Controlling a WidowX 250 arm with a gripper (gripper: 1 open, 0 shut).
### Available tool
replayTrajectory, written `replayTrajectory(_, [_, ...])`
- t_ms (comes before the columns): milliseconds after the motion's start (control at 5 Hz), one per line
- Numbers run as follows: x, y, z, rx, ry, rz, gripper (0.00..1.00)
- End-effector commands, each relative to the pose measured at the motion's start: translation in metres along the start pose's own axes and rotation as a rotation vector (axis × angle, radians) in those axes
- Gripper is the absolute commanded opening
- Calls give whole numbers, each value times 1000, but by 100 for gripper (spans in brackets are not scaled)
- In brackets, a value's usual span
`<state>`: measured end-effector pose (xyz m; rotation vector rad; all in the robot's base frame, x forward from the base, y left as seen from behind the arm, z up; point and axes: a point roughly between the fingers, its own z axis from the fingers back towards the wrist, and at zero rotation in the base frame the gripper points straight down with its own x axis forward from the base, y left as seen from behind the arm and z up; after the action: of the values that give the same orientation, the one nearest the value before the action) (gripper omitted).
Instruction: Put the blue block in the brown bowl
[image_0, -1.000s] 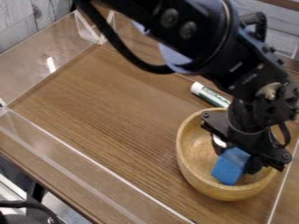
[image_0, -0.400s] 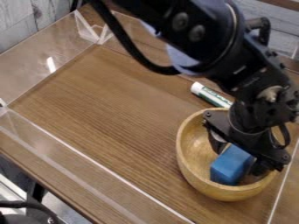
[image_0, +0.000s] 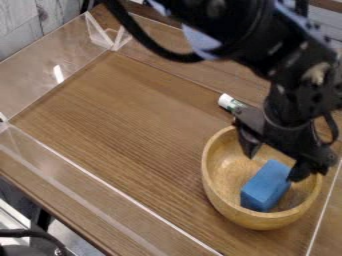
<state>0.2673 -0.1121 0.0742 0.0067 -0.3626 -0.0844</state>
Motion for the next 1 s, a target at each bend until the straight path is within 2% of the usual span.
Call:
replayTrajectory(0, [29,8,36,-25,-78,41,100])
replayTrajectory(200, [37,15,46,-30,-87,46,100])
replayTrajectory(600, [38,11,36,-48,-88,51,100])
replayTrajectory(800, [36,7,30,-52,-76,50,100])
